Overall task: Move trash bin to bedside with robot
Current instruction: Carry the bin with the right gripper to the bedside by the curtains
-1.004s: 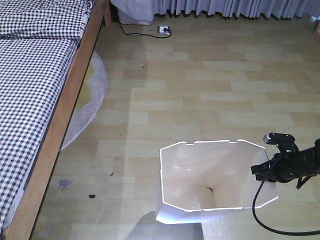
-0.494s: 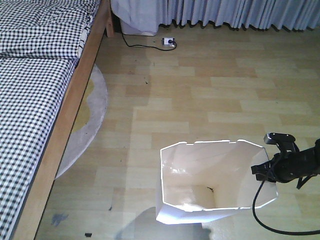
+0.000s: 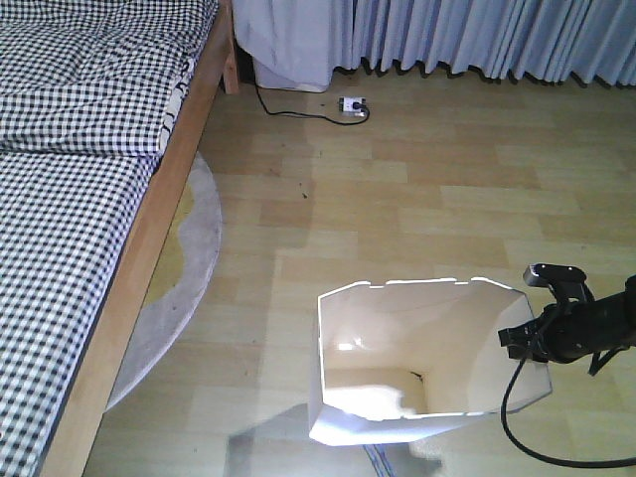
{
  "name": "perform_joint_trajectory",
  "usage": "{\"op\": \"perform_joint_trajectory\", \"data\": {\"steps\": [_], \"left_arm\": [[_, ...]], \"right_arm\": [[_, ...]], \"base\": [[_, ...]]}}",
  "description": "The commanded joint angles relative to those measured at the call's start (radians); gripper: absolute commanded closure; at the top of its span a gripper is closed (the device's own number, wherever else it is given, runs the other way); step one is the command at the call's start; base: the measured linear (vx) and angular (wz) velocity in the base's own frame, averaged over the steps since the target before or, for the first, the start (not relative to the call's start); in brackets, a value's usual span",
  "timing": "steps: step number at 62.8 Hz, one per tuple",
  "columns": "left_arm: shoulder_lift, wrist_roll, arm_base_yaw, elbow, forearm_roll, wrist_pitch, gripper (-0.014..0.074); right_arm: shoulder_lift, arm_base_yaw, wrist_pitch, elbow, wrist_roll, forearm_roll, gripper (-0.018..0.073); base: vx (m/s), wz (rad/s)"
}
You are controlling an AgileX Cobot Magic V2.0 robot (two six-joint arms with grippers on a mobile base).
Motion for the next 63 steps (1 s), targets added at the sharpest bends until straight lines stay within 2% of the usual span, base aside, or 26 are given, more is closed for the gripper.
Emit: {"op": "perform_joint_trajectory", "data": {"steps": [1, 63], "left_arm": [[-0.010, -0.008, -0.006, 0.029, -0.001, -0.073, 0.0602], [-0.010, -0.008, -0.006, 0.029, -0.001, -0.073, 0.0602]], "right_arm": [[-0.066, -0.004, 0.194, -0.010, 0.005, 0.033, 0.0566], [-0.066, -0.004, 0.193, -0.010, 0.005, 0.033, 0.0566]], "base": [[0.35, 0.03], [0.33, -0.07]]}}
